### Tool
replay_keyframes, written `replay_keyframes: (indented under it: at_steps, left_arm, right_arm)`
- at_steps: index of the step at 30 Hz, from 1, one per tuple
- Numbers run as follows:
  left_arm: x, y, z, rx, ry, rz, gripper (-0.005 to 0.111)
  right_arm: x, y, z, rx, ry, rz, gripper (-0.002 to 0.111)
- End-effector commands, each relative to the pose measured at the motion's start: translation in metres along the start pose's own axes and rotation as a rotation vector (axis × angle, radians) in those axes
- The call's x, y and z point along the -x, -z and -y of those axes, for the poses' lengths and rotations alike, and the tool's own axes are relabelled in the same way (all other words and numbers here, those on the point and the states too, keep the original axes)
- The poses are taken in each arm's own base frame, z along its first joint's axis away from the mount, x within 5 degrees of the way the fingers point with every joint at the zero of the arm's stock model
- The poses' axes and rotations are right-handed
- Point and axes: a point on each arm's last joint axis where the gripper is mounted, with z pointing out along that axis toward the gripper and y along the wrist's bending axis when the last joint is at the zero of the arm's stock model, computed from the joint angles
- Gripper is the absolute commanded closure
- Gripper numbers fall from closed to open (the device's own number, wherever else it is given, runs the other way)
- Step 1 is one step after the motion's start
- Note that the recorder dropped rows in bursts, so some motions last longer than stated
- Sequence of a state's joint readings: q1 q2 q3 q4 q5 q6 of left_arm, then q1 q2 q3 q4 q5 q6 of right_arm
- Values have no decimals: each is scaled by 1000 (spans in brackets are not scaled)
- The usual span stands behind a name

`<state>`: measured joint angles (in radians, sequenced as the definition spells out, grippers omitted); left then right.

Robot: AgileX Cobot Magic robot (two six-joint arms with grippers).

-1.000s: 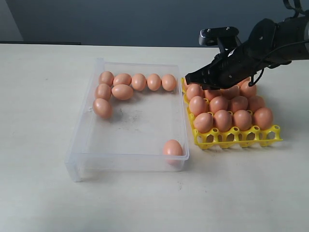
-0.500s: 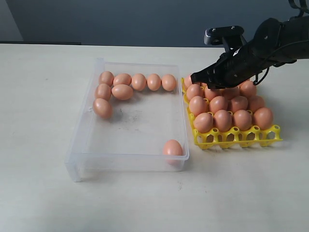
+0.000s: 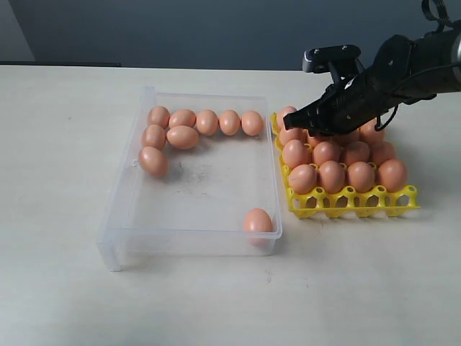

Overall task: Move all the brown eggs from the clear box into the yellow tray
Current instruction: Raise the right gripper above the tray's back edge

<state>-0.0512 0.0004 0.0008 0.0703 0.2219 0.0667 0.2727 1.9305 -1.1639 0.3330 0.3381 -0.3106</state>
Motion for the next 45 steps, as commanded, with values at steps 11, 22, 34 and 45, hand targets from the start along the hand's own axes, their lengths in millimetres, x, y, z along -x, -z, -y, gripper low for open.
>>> replay_keyframes:
  at_steps: [11,22,34,45]
  left_arm:
    - [2,0,0,1,3,16,106]
    - [2,0,0,1,3,16,106]
    - [2,0,0,1,3,16,106]
    - [2,0,0,1,3,16,106]
  right_arm:
    - [65,12,54,-81,-147,212,109]
    - [93,-50,70,-97,-85,-3,109]
    - [86,-61,73,-106,-50,-152,109]
    - [74,-71,74,-99,-53,-229,109]
